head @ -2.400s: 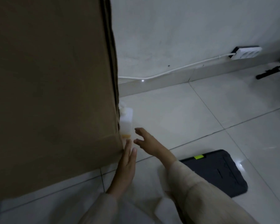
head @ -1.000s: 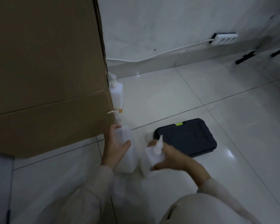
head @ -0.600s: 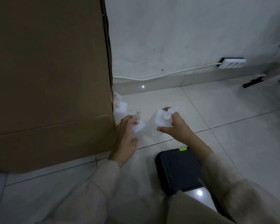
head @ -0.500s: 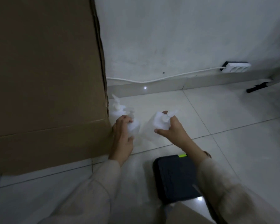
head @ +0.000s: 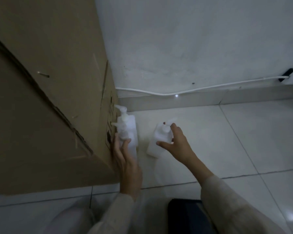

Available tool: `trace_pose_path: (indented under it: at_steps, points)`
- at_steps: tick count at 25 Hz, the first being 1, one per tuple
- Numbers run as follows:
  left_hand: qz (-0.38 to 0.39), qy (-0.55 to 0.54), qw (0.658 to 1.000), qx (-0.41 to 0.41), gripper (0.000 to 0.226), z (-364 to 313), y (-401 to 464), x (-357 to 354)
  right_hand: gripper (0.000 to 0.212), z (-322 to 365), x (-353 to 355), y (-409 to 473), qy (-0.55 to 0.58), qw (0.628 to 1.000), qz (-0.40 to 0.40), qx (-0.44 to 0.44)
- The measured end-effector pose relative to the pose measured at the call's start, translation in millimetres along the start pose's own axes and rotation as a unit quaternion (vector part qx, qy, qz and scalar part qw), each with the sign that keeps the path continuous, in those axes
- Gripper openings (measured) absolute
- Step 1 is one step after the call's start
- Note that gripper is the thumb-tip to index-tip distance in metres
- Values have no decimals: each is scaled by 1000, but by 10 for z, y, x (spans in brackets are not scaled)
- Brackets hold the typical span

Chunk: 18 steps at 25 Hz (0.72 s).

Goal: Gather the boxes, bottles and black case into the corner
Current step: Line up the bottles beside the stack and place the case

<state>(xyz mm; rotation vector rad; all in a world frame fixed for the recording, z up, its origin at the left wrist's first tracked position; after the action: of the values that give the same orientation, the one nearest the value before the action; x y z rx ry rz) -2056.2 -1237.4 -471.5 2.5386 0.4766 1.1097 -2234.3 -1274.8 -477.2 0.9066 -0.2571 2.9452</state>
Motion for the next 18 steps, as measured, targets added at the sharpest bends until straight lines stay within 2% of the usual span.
trace_pose_path:
  at_steps: [2,4,6,11,15,18]
  points:
    - [-6,-27,1000,12,60,12,-59,-28,68,61,-7,162,1,1000,-11,16]
    - [17,-19,999,21,75,70,-175,-76,65,169,-47,353,2,1000,-15,21]
    - [34,4,999,-9,85,74,-287,-82,65,268,-104,584,5,1000,-19,21]
    - [25,38,996,-74,80,136,-274,-129,64,528,-443,1051,15,996,54,64]
    - [6,84,992,-95,76,120,-320,-101,61,484,-723,934,89,986,115,81]
    - [43,95,991,-85,78,152,-351,-153,60,425,-828,812,142,979,129,73]
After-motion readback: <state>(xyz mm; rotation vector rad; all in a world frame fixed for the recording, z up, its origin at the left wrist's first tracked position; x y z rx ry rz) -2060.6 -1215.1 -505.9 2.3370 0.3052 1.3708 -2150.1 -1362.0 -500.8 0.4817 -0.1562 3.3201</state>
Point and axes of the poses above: each hand's wrist, its own y-axis towards the middle knuckle, its own x-axis out of the back of the hand, z = x × y, the point moved 8 cm from there along y, towards the middle knuckle
